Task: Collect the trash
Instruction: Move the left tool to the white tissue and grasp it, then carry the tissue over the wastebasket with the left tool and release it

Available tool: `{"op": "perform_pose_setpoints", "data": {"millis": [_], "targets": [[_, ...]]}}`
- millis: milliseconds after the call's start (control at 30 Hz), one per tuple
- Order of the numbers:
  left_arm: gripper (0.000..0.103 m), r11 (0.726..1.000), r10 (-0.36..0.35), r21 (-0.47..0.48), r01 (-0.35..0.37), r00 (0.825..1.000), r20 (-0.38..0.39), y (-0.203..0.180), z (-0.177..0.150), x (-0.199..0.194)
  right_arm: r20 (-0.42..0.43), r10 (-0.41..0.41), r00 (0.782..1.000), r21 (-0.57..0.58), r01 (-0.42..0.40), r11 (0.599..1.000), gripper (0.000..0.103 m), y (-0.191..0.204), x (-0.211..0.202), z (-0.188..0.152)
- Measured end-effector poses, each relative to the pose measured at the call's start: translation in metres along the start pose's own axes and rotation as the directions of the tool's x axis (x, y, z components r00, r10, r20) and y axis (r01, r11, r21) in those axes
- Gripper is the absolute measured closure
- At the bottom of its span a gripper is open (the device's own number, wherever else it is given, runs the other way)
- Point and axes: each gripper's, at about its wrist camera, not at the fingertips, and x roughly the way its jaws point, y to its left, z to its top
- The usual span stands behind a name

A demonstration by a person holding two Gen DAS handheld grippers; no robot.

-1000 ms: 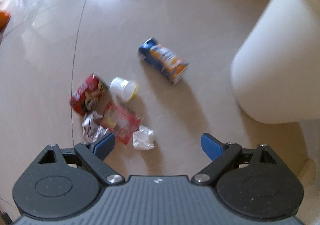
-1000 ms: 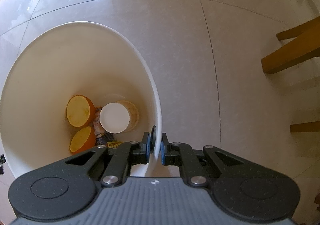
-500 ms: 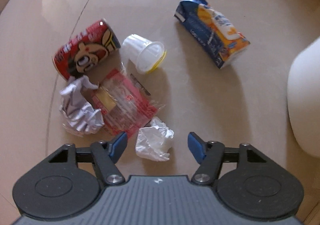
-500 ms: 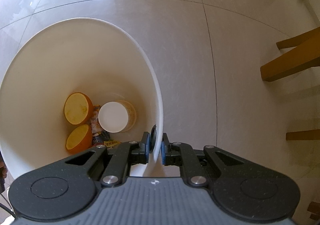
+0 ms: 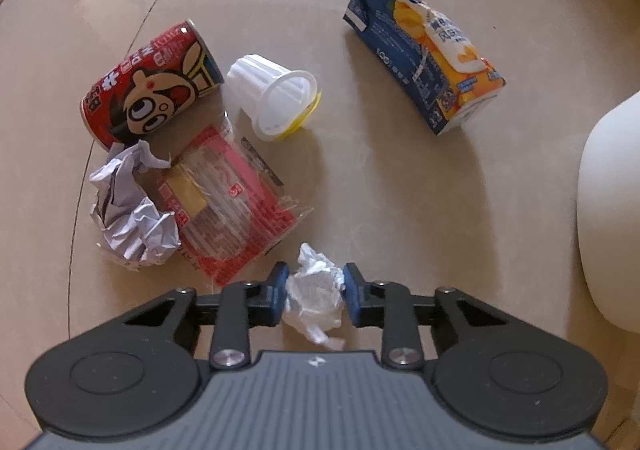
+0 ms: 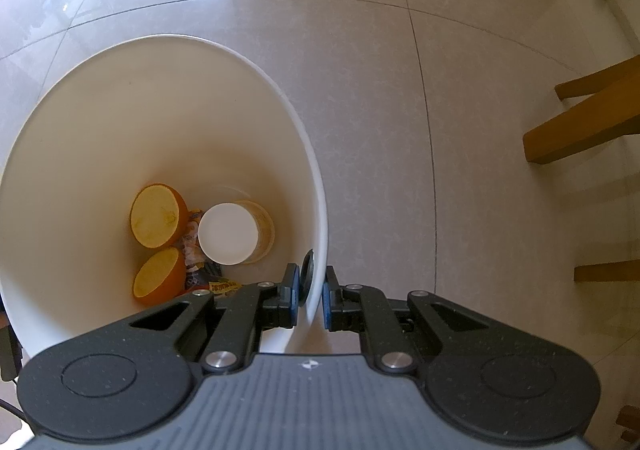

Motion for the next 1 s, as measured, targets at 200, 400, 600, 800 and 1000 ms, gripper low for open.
{"op": "perform_pose_setpoints", "data": {"millis": [200,400,600,800,1000], "targets": [[0.079,0.999,-0.002,0.048,0.002,1.000,-0.008,-0.010,0.005,-0.020,0.000,-0.002,1.000,-0.001,0.002,1.000,0.090,0.001,0.000,0.000],[0.079,0.994,-0.037,0.103,0.038,0.999,-0.014,-0.022,0.015,-0.064,0.002,-0.005,1.000,-0.008,0.005,1.000,0.090,0.002,0.000,0.000],[0.079,0.984,-0.050,0.174,0.049,0.999,0.006,-0.041,0.028,-0.126,-0.007,0.013,1.000,0.024,-0.013,1.000,0.090,-0.003,-0.001,0.002],[0.079,0.965,-0.085,0.250,0.074,0.996,0.033,-0.063,0.047,-0.188,-0.009,0.027,1.000,0.040,-0.026,0.999,0.090,-0.008,-0.002,0.002],[0.079,0.917,-0.145,0.384,0.111,0.988,0.061,-0.103,0.070,-0.254,-0.010,0.038,0.999,0.052,-0.037,0.998,0.091,-0.013,-0.001,0.003]]}}
